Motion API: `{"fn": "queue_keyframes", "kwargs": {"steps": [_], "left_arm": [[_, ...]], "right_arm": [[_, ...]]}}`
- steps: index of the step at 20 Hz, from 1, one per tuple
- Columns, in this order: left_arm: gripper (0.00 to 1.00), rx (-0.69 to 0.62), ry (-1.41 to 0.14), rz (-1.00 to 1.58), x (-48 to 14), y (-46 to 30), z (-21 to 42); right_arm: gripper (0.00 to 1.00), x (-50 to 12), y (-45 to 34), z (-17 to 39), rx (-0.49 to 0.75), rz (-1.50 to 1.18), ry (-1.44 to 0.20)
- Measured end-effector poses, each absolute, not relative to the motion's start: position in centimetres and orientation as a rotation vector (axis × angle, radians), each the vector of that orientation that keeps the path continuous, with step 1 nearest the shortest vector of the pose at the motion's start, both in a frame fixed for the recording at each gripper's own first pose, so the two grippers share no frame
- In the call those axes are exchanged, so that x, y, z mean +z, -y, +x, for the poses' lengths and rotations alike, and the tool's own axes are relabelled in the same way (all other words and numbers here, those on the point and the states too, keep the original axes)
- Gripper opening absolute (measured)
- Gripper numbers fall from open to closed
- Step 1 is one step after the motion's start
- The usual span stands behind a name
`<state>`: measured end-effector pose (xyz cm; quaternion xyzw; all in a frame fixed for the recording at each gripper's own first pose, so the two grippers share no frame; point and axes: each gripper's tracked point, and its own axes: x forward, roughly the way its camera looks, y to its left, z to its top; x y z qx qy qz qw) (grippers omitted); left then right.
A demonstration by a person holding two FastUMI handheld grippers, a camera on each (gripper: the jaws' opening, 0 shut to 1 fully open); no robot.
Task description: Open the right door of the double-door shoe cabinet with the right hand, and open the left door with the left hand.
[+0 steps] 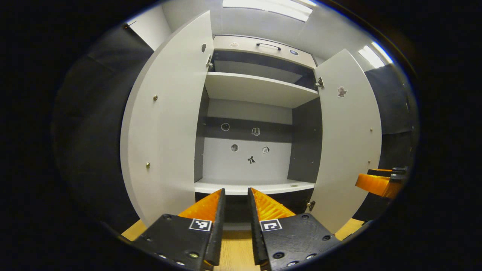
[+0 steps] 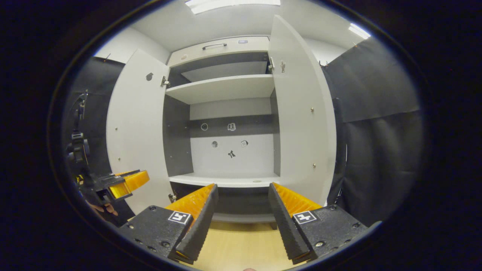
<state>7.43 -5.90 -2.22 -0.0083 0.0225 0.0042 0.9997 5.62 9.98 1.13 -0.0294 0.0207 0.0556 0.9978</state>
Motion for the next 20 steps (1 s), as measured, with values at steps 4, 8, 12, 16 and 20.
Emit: {"fn": "queue_keyframes", "kwargs": {"steps": [4,8,12,16,20], "left_arm": [[0.55,-0.015,-0.040,0.040,-2.1,7.0,7.2],[0.96,-0.034,-0.004,0.077,-1.4,8.0,6.9],[0.95,-0.035,0.007,0.068,-1.0,8.2,6.6],[0.95,-0.015,0.010,0.060,-0.9,7.5,6.5],[0.95,0.002,0.014,0.073,-0.5,6.9,6.4]], "right_arm": [[0.84,1.0,-9.2,5.4,0.089,-0.042,-0.038],[0.84,0.6,-8.9,5.6,0.081,-0.018,-0.045],[0.84,0.5,-9.0,5.6,0.078,-0.024,-0.046],[0.84,0.3,-9.1,5.7,0.080,-0.025,-0.048],[0.84,0.5,-9.3,5.7,0.086,-0.016,-0.042]]}}
